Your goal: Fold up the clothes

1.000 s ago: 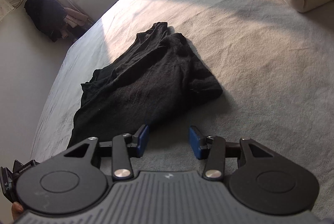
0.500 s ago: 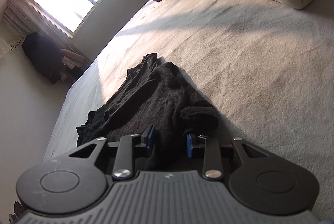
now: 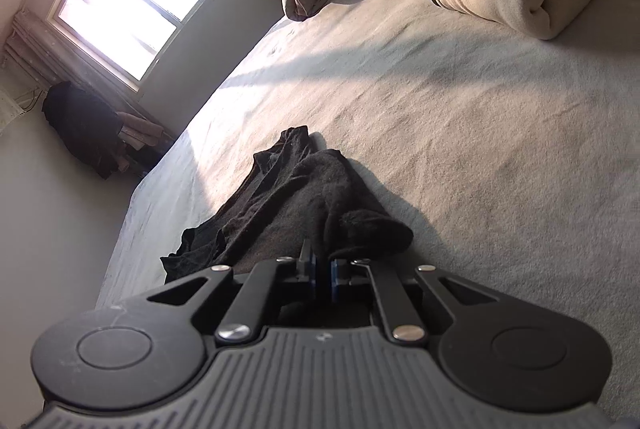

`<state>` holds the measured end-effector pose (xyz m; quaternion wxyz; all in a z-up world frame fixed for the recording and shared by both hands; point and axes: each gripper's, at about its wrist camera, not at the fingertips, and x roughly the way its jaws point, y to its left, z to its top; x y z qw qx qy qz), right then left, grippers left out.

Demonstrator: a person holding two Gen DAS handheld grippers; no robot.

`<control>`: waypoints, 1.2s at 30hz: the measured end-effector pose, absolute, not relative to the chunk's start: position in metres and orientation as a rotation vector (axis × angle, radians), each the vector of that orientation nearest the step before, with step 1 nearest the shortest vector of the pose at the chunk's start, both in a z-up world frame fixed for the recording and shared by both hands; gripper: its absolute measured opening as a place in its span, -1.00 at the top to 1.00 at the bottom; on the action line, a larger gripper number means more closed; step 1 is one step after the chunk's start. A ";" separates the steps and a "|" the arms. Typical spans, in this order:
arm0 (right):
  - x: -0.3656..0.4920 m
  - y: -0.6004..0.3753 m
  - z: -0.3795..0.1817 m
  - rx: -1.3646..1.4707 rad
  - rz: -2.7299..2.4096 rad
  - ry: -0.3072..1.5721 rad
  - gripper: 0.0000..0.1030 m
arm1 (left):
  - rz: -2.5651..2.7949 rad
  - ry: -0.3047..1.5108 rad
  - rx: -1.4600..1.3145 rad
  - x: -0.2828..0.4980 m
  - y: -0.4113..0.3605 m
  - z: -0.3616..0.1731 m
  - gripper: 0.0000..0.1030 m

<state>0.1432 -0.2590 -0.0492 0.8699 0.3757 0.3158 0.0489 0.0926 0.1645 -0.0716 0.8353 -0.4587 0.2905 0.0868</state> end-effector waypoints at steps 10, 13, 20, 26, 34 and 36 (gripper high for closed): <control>0.096 -0.264 -0.045 0.775 0.107 0.718 0.85 | 0.160 0.678 -0.946 0.034 0.165 -0.066 0.94; 0.077 -0.267 -0.043 0.763 0.109 0.724 0.85 | 0.142 0.683 -0.937 0.017 0.163 -0.061 0.94; 0.041 -0.272 -0.045 0.753 0.091 0.749 0.85 | 0.112 0.704 -0.896 -0.016 0.160 -0.055 0.94; 0.017 -0.275 -0.041 0.728 0.101 0.759 0.85 | 0.087 0.750 -0.859 -0.043 0.163 -0.064 0.94; 0.002 -0.273 -0.051 0.658 0.088 0.811 0.69 | 0.000 0.820 -0.735 -0.043 0.168 -0.071 0.91; 0.002 -0.280 -0.051 0.676 0.079 0.811 0.65 | -0.019 0.822 -0.694 -0.041 0.171 -0.066 0.64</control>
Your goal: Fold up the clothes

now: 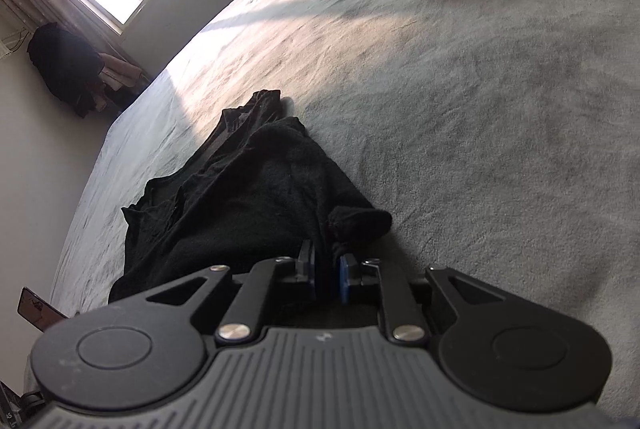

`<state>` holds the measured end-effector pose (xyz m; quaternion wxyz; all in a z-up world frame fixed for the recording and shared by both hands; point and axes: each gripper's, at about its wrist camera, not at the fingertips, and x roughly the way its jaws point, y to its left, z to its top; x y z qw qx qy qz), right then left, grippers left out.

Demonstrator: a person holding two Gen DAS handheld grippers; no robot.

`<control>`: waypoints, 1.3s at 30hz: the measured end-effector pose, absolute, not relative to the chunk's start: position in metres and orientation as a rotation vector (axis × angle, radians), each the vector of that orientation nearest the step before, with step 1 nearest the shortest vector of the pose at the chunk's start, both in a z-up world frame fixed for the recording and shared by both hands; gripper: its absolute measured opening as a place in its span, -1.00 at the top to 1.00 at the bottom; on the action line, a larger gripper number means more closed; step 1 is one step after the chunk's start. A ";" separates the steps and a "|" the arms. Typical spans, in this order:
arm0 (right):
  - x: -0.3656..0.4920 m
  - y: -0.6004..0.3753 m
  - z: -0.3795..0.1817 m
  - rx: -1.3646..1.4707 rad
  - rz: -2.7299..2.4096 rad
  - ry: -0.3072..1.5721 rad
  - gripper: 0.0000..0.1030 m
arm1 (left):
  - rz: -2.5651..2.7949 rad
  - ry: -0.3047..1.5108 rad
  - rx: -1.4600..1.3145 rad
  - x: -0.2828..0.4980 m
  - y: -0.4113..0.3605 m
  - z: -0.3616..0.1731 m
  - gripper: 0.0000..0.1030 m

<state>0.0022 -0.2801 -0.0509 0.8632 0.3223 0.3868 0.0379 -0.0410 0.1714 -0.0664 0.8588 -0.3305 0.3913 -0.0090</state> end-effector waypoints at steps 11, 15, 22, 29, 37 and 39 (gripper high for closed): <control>0.016 -0.280 -0.029 0.491 0.096 0.657 0.28 | -0.036 0.692 -0.595 -0.004 0.183 -0.055 0.12; 0.031 -0.270 -0.031 0.424 0.137 0.642 0.28 | -0.037 0.686 -0.604 0.017 0.181 -0.064 0.12; 0.065 -0.257 -0.047 0.379 0.191 0.679 0.28 | -0.038 0.674 -0.621 0.045 0.182 -0.071 0.18; 0.085 -0.256 -0.059 0.376 0.190 0.661 0.40 | -0.045 0.694 -0.632 0.061 0.180 -0.081 0.89; 0.080 -0.269 -0.060 0.411 0.116 0.669 0.90 | 0.007 0.667 -0.604 0.061 0.180 -0.082 0.82; 0.080 -0.267 -0.061 0.403 0.121 0.677 0.84 | 0.004 0.678 -0.606 0.064 0.181 -0.081 0.81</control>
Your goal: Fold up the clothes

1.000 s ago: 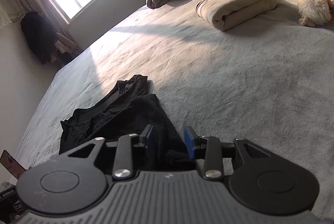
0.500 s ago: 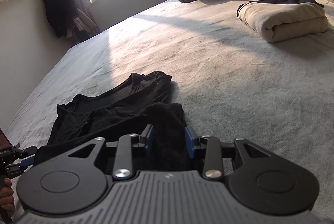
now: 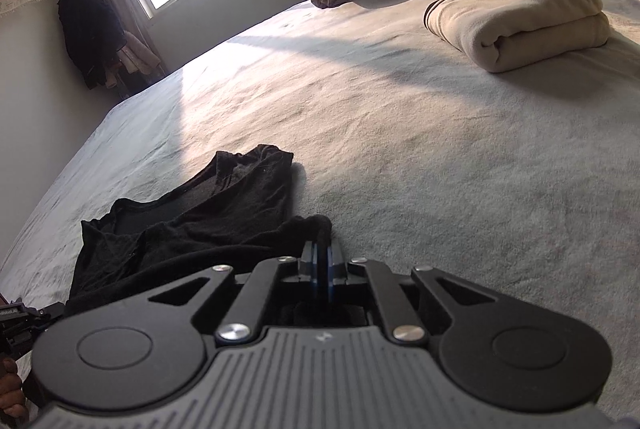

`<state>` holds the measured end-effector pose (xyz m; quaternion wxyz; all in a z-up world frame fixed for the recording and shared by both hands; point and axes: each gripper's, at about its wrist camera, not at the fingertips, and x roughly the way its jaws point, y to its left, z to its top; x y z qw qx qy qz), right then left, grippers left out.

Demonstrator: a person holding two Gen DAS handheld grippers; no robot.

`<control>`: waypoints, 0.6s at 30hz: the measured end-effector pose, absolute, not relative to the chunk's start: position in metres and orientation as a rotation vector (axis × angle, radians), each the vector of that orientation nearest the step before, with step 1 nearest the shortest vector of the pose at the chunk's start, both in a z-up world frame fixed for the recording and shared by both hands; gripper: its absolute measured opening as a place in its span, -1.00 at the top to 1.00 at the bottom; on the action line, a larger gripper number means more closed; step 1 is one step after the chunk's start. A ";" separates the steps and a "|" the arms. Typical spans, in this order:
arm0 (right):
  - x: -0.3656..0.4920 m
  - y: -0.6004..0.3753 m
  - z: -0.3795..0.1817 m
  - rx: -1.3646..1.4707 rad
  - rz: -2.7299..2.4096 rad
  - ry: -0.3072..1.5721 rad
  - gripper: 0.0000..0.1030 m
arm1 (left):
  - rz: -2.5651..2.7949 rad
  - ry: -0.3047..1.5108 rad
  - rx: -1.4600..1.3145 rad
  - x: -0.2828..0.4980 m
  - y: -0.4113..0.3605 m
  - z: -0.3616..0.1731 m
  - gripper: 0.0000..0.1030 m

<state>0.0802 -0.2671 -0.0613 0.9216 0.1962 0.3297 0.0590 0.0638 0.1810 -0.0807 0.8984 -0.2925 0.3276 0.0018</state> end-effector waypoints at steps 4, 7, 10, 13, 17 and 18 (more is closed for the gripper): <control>0.086 -0.269 -0.051 0.421 0.144 0.689 0.70 | -0.018 0.694 -0.583 0.072 0.184 -0.069 0.36; 0.094 -0.270 -0.041 0.427 0.160 0.694 0.51 | -0.037 0.731 -0.567 0.090 0.188 -0.062 0.20; 0.110 -0.265 -0.027 0.409 0.198 0.690 0.24 | -0.045 0.752 -0.556 0.111 0.193 -0.056 0.16; 0.129 -0.255 -0.019 0.365 0.248 0.704 0.24 | -0.062 0.755 -0.542 0.135 0.197 -0.049 0.12; 0.160 -0.238 -0.016 0.292 0.313 0.736 0.24 | -0.102 0.757 -0.479 0.167 0.191 -0.039 0.10; 0.168 -0.233 -0.017 0.277 0.329 0.746 0.24 | -0.119 0.757 -0.457 0.174 0.188 -0.038 0.10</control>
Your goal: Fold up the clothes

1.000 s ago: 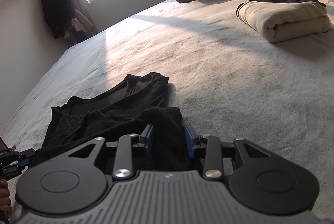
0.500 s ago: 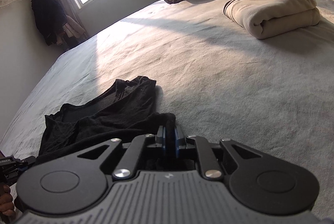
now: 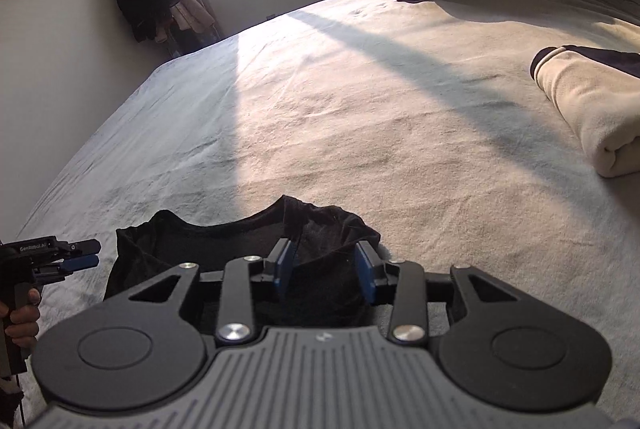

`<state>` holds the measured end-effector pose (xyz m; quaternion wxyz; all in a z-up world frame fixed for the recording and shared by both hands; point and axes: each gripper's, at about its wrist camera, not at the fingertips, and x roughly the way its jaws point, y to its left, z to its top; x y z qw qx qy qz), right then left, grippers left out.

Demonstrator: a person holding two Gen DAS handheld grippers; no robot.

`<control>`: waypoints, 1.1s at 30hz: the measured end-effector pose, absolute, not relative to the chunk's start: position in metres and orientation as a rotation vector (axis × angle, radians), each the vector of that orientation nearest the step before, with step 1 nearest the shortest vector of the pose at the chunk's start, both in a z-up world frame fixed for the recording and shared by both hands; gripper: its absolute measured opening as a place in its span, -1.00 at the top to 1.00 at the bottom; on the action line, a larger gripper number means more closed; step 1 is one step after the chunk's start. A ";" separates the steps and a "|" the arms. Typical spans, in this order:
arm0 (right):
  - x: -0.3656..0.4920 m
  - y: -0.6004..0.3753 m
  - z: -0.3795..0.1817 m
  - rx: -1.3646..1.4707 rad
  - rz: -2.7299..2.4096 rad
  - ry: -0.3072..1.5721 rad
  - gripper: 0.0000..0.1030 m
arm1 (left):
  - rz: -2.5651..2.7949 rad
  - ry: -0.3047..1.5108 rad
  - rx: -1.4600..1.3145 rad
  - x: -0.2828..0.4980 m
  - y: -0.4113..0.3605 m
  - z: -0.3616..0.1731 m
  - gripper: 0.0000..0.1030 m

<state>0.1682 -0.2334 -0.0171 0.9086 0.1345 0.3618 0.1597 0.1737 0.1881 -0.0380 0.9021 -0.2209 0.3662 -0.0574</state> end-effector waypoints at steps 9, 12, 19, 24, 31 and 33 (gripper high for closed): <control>0.217 -0.207 -0.032 0.119 0.421 0.795 0.24 | -0.250 0.780 -0.227 0.223 0.157 -0.039 0.08; 0.229 -0.204 -0.039 0.088 0.434 0.811 0.23 | -0.283 0.789 -0.185 0.231 0.150 -0.045 0.07; 0.243 -0.188 -0.050 0.000 0.458 0.812 0.22 | -0.286 0.796 -0.052 0.238 0.134 -0.056 0.29; 0.241 -0.173 -0.051 -0.106 0.462 0.785 0.64 | -0.265 0.780 -0.009 0.233 0.122 -0.053 0.88; 0.227 -0.176 -0.034 -0.095 0.432 0.722 0.90 | -0.221 0.714 -0.025 0.216 0.117 -0.032 0.89; 0.220 -0.178 -0.026 -0.089 0.423 0.698 0.90 | -0.218 0.689 -0.035 0.207 0.118 -0.023 0.89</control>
